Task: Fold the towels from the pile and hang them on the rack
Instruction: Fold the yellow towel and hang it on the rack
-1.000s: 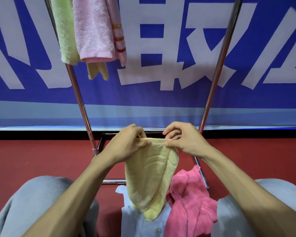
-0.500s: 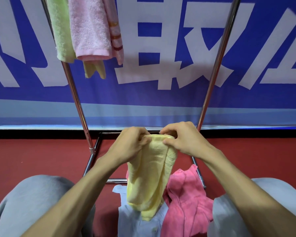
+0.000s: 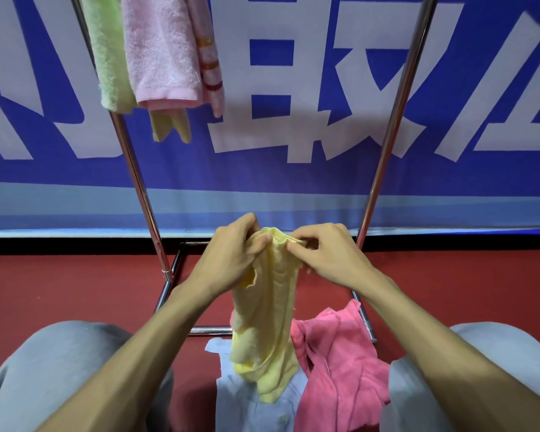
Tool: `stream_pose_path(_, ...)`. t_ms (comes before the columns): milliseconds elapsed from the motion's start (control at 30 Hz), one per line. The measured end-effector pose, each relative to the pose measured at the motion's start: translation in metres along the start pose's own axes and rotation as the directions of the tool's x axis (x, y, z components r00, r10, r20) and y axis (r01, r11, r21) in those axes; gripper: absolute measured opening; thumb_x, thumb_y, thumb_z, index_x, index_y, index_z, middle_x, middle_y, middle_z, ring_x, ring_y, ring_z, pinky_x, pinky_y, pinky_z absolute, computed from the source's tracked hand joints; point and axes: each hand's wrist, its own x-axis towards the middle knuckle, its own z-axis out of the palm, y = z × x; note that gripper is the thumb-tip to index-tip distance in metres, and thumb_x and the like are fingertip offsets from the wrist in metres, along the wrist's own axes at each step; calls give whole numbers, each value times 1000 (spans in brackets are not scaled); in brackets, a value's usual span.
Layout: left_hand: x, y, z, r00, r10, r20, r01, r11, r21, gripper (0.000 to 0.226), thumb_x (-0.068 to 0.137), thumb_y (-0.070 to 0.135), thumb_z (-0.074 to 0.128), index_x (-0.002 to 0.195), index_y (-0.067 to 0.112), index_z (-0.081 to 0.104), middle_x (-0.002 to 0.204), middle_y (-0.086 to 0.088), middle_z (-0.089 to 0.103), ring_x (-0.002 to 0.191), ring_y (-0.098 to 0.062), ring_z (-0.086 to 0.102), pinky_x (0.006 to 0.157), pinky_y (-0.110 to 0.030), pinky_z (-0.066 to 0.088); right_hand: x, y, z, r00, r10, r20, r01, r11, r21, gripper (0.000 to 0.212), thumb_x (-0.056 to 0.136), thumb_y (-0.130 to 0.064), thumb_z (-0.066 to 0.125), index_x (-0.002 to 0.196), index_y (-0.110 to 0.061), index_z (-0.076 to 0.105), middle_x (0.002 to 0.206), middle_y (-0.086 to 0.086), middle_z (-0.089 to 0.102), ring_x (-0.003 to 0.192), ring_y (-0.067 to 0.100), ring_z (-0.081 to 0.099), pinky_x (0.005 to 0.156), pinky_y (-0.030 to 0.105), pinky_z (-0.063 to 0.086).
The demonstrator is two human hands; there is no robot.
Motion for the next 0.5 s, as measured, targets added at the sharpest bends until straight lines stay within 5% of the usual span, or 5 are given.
stream_pose_path(100,1,-2,-1,999,-27,26,29,997,-77,6,90,23,61,88,21,56,66,1,62,61,-15,51,51,-19,34,3,-4,4,996,30,-81,-26,998,52,13,81,-16,59,73,-23,68,53,-7,60,53,7,57,59,19,45)
stream_pose_path(200,2,-4,-3,999,-34,33,34,999,-2,20,91,21,59,110,18,67,88,-2,71,86,-18,62,64,-21,38,5,-4,6,995,52,-83,-48,997,59,12,81,-17,60,72,-25,62,55,-10,54,55,6,47,55,15,36)
stream_pose_path(333,3,-6,-4,998,-63,-7,63,998,18,13,90,23,60,86,16,70,74,5,64,73,-12,57,56,-9,39,5,-4,6,999,25,-47,-19,992,122,14,81,-28,70,74,-22,60,57,-12,53,54,1,48,55,14,34)
stream_pose_path(500,3,-3,-4,996,-78,-46,79,996,35,19,87,33,64,76,18,62,70,4,63,70,-11,54,52,-15,35,7,1,0,992,15,-123,-8,998,61,5,79,-25,74,77,-22,70,56,-14,57,55,3,49,58,10,36)
